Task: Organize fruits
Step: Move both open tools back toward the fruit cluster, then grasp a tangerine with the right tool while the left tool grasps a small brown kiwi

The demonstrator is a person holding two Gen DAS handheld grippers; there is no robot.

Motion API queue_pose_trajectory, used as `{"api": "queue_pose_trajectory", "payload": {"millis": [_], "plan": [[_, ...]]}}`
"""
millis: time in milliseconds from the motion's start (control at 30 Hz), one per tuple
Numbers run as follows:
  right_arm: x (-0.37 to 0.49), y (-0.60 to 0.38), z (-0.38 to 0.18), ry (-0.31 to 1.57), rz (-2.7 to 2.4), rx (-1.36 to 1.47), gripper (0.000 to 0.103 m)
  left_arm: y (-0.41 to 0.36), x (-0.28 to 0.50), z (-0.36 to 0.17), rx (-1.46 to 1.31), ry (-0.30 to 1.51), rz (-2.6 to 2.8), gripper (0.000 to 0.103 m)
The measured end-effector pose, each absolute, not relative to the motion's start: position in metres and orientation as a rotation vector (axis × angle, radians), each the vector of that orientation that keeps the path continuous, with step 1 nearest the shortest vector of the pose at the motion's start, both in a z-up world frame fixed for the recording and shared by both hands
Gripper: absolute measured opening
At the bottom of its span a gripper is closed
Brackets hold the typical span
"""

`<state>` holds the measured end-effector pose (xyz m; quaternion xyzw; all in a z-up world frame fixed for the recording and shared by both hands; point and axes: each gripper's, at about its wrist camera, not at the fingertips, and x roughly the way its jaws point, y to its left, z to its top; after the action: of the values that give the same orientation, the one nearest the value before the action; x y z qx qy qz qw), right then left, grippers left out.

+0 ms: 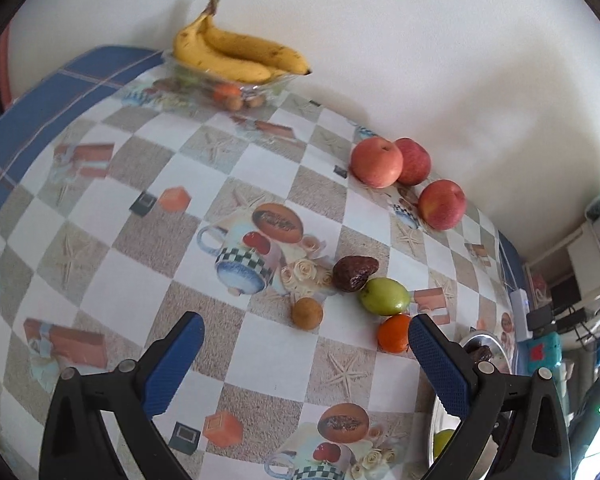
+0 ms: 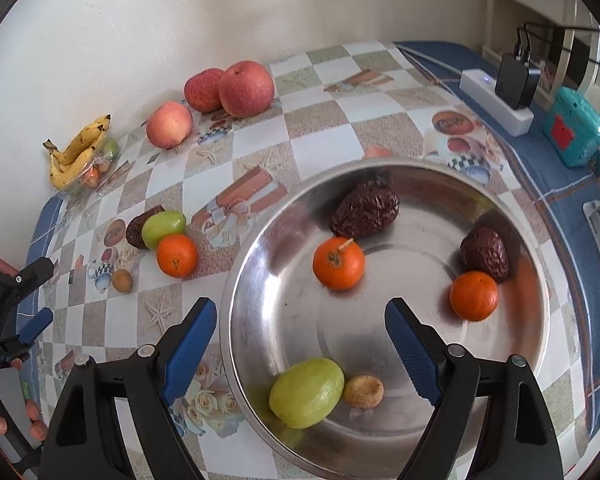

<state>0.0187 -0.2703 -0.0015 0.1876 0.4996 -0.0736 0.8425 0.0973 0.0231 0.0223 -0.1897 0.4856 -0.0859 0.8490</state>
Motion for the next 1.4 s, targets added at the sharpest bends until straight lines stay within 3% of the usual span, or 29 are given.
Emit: {"api": "queue_pose_trajectory", "payload": {"millis": [733, 1133, 1233, 1300, 1400], "plan": [[0.042, -0.235, 0.031, 0.874, -0.042, 0.324, 0.087, 0.017, 0.115, 0.017, -0.397, 0.977, -0.208, 0.103], [0.064, -0.211, 0.026, 0.897, 0.013, 0.308, 0.087, 0.010, 0.123, 0.005, -0.400, 1.006, -0.241, 0.102], [0.071, -0.207, 0.020, 0.917, 0.018, 0.308, 0.083, 0.006, 0.126, -0.002, -0.392, 1.029, -0.251, 0.097], [0.075, -0.204, 0.016, 0.935, 0.027, 0.306, 0.072, 0.003, 0.127, -0.006, -0.375, 1.044, -0.254, 0.089], [0.081, -0.197, 0.006, 0.971, 0.040, 0.291, 0.068, 0.000, 0.130, -0.016, -0.373, 1.077, -0.257, 0.081]]}}
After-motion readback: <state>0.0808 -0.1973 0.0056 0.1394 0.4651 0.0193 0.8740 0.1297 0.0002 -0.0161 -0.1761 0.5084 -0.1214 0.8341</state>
